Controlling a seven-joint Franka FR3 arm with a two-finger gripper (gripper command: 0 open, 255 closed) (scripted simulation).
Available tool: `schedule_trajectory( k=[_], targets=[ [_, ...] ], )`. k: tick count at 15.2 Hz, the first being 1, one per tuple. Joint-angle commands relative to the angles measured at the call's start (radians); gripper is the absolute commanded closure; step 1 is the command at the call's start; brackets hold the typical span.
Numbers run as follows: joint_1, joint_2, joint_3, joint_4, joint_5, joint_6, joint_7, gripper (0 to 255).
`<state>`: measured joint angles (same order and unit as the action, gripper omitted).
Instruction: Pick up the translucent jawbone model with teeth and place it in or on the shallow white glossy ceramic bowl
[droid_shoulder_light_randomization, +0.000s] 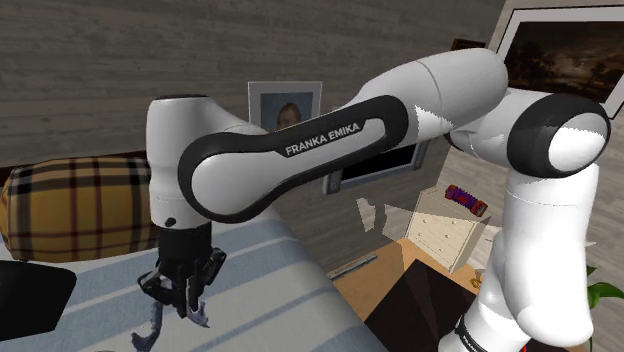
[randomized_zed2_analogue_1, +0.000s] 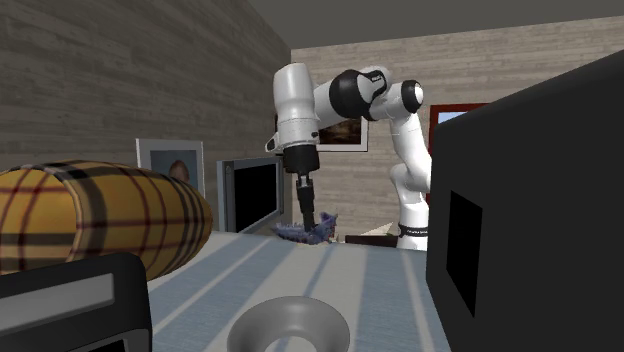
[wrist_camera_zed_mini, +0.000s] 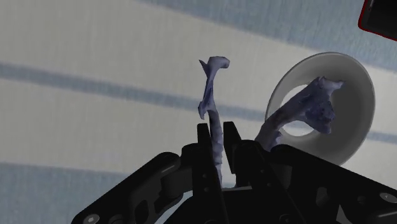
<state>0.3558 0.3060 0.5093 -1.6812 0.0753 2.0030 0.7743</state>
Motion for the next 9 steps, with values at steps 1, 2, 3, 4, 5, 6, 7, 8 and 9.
schedule_trajectory(
  k=[1, 2, 3, 4, 5, 6, 7, 8, 9],
  targets=[
    [0.042, 0.072, 0.001, 0.09, -0.04, -0.017, 0.049, 255],
    [0.066, 0.11, -0.001, 0.142, -0.059, -0.031, 0.072, 255],
    [0.092, 0.148, -0.003, 0.196, -0.078, -0.047, 0.093, 255],
    [0.118, 0.188, -0.007, 0.255, -0.096, -0.065, 0.114, 255],
    [0.146, 0.229, -0.011, 0.317, -0.114, -0.086, 0.133, 255],
    [0.174, 0.272, -0.015, 0.385, -0.132, -0.109, 0.151, 255],
    [0.206, 0.318, -0.021, 0.459, -0.149, -0.135, 0.167, 255],
    [0.239, 0.368, -0.027, 0.542, -0.166, -0.166, 0.181, 255],
    [0.275, 0.423, -0.034, 0.636, -0.182, -0.202, 0.194, 255]
  ],
)
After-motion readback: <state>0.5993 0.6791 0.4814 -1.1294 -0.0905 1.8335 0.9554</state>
